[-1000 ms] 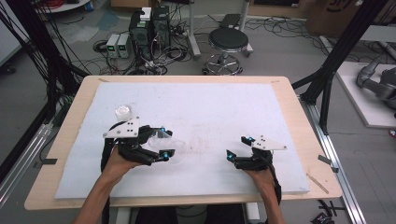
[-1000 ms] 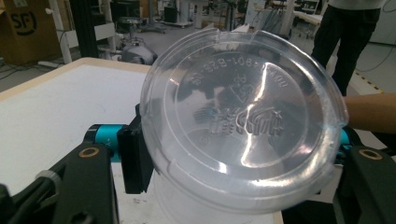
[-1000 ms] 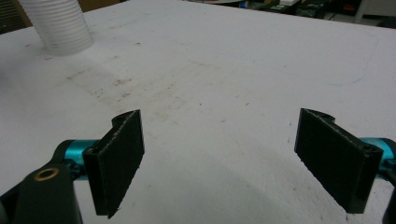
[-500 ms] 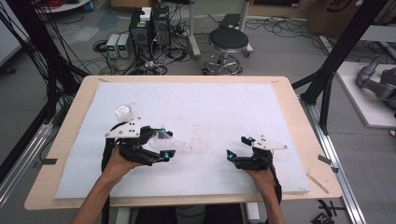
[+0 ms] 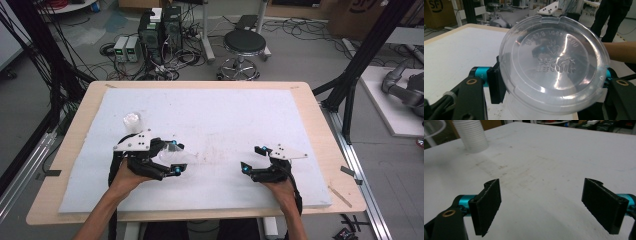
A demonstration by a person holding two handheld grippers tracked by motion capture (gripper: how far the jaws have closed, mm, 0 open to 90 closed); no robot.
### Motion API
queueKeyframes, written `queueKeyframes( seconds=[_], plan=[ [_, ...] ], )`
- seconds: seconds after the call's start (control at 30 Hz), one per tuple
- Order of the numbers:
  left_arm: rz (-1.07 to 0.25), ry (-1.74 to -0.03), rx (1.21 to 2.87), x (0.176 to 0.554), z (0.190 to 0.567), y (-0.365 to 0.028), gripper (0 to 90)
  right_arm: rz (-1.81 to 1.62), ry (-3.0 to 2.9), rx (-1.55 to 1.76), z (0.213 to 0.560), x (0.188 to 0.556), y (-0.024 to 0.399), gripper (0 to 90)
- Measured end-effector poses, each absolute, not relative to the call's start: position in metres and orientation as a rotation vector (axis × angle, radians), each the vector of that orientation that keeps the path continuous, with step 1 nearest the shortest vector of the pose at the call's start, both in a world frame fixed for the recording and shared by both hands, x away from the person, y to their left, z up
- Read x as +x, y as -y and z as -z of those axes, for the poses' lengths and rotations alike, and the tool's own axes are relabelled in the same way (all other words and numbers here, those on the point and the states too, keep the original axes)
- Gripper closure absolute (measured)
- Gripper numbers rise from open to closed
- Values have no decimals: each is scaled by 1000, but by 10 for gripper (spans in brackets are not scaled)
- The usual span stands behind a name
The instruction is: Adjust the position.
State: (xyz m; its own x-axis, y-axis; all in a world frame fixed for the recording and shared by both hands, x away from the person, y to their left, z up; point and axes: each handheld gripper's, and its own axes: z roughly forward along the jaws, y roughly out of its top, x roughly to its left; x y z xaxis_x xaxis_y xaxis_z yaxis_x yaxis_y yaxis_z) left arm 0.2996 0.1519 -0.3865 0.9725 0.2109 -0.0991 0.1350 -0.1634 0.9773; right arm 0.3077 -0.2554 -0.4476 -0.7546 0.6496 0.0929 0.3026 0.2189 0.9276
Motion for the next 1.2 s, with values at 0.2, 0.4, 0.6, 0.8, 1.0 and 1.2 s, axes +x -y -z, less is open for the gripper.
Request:
queueKeyframes(
  seconds=[0.2, 0.4, 0.6, 0.8, 1.0, 1.2],
  plan=[
    [-63, -252, 1733, 298, 385, -153, 353, -1645, -2232, 777, 430, 306, 245, 159],
    [-48, -235, 1698, 295, 382, -151, 353, -1769, -2306, 626, 412, 301, 231, 159],
    [-44, -221, 1703, 292, 380, -147, 353, -1818, -2367, 500, 399, 298, 215, 160],
    [-34, -206, 1702, 290, 379, -142, 353, -1850, -2419, 377, 385, 294, 194, 160],
    [-22, -183, 1702, 288, 377, -136, 353, -1881, -2457, 286, 381, 293, 175, 160],
    [-14, -164, 1693, 287, 374, -133, 353, -1879, -2473, 245, 382, 292, 161, 160]
  ],
)
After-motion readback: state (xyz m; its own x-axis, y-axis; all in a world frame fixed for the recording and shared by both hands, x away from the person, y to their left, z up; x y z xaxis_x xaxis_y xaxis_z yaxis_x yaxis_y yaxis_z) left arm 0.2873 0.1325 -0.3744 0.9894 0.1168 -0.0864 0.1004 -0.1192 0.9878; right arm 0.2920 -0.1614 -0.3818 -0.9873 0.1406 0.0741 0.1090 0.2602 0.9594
